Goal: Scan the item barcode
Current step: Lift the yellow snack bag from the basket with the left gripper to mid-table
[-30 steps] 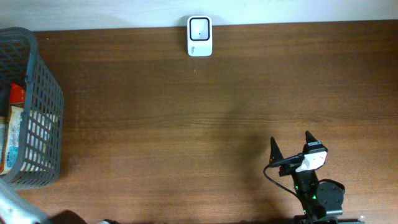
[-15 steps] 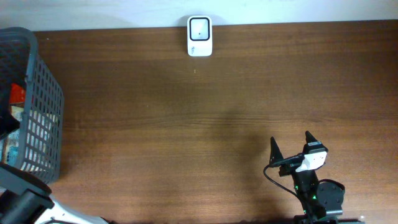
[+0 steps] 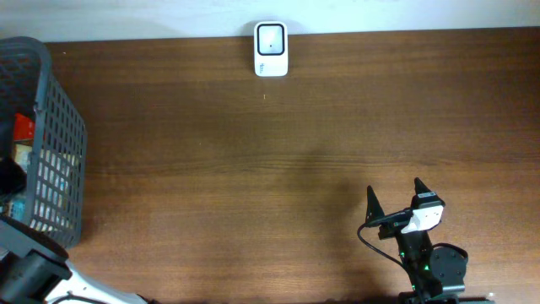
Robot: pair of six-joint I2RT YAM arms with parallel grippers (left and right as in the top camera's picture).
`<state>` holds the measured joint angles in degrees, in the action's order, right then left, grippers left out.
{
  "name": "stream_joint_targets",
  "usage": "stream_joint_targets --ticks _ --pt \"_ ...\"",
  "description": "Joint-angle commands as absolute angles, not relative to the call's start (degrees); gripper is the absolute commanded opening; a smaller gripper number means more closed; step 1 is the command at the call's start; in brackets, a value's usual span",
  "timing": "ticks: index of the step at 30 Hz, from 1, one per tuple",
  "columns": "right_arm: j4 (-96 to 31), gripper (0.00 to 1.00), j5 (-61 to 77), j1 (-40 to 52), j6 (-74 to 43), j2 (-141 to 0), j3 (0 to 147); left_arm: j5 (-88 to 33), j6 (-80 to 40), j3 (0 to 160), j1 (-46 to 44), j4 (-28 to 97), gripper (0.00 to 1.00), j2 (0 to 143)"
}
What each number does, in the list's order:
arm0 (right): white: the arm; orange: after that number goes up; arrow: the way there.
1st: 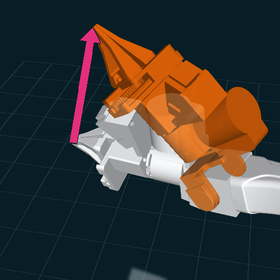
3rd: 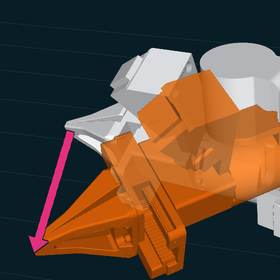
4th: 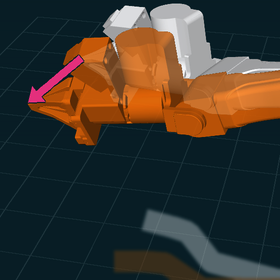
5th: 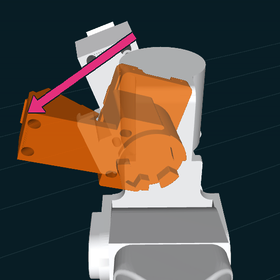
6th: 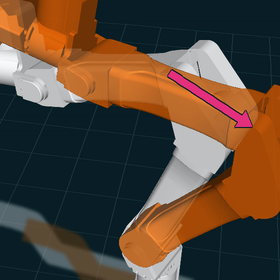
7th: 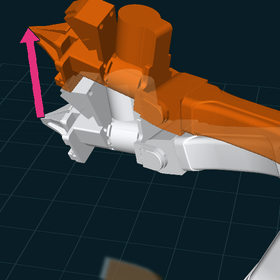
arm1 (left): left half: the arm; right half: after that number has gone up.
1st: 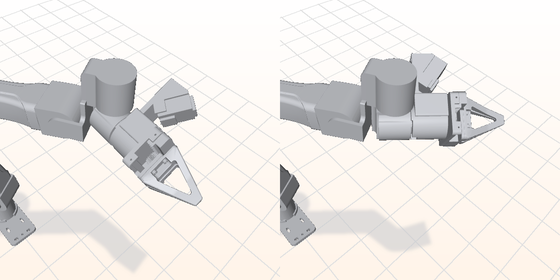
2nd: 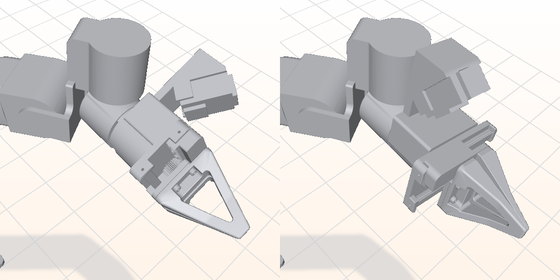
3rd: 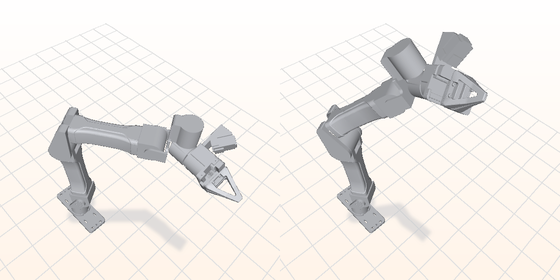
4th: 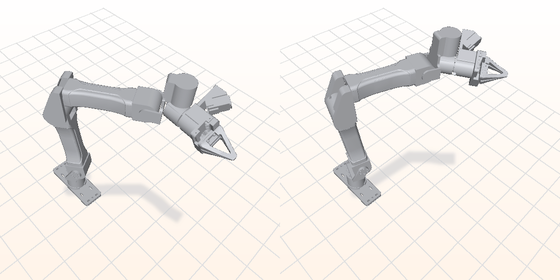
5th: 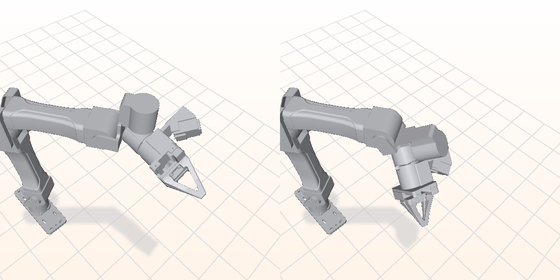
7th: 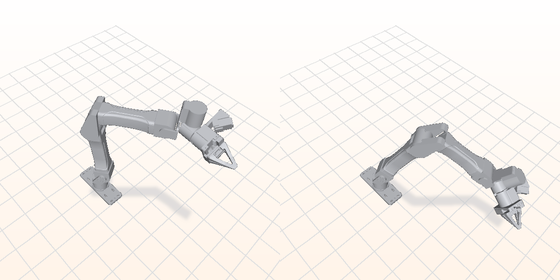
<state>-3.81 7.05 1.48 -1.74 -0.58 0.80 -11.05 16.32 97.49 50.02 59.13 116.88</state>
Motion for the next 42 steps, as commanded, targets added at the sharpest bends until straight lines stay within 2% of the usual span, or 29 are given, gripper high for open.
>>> stream_joint_targets --ticks 1,2,5,6,7,8,11,16,19,22,24,26,28,29,32,34,36,39,42 --pt "-3.79 0.99 7.51 1.52 -2.37 -0.21 0.32 -12.47 16.38 92.4 48.6 56.88 0.46 117.43" --pt "-3.79 0.99 7.51 1.52 -2.37 -0.21 0.32 -12.47 16.36 90.89 48.47 55.9 0.51 117.43" --pt "-3.79 0.99 7.51 1.52 -2.37 -0.21 0.32 -12.47 16.36 88.75 48.42 54.43 0.59 117.43" --pt "-3.79 0.99 7.51 1.52 -2.37 -0.21 0.32 -12.47 16.36 88.75 48.42 54.24 0.52 117.43" --pt "-3.79 0.99 7.51 1.52 -2.37 -0.21 0.32 -12.47 16.36 88.75 48.42 54.19 0.19 117.43" --pt "-3.79 0.99 7.51 1.52 -2.37 -0.21 0.32 -12.47 16.34 88.75 48.42 54.11 0.0 117.43" --pt "-3.79 0.99 7.51 1.52 -2.37 -0.21 0.32 -12.47 13.43 92.53 48.42 56.71 0.0 117.3" --pt "-3.79 0.99 7.51 1.52 -2.37 -0.21 0.32 -12.23 7.86 110.24 48.42 65.17 0.0 113.67" --pt "-3.79 0.99 7.51 1.52 -2.37 -0.21 0.32 -12.29 2.11 123.83 48.36 68.16 0.0 108.6" --pt "-3.79 0.99 7.51 1.52 -2.37 -0.21 0.32 -13.02 -3.77 129.56 47.59 68.34 0.0 101.45" --pt "-3.79 0.99 7.51 1.52 -2.37 -0.21 0.32 -19.38 -5.3 129.56 46.59 68.25 0.0 97.69" --pt "-3.79 0.99 7.51 1.52 -2.37 -0.21 0.32 -30.94 -7.09 129.56 43.75 69.3 0.0 94.96" --pt "-3.79 0.99 7.51 1.52 -2.37 -0.21 0.32 -38.28 -7.05 129.49 37.01 73.78 0.0 94.39" --pt "-3.79 0.99 7.51 1.52 -2.37 -0.21 0.32 -37.89 -6.79 129.29 33.61 76.27 0.0 94.61" --pt "-3.79 0.99 7.51 1.52 -2.37 -0.21 0.32 -33.32 -6.13 124.92 22.09 78.91 0.0 95.44" --pt "-3.79 0.99 7.51 1.52 -2.37 -0.21 0.32 -28.25 -6.68 117.54 14.0 74.35 0.0 95.48" --pt "-3.79 0.98 7.51 1.52 -2.37 -0.21 0.32 -25.85 -8.95 111.83 9.89 70.98 0.0 95.5" --pt "-3.79 0.99 7.51 1.52 -2.37 -0.21 0.32 -24.14 -15.33 94.26 1.93 57.67 0.0 95.5" --pt "-3.79 0.99 7.51 1.52 -2.37 -0.21 0.32 -22.74 -25.52 74.59 -4.43 36.77 0.0 95.5"
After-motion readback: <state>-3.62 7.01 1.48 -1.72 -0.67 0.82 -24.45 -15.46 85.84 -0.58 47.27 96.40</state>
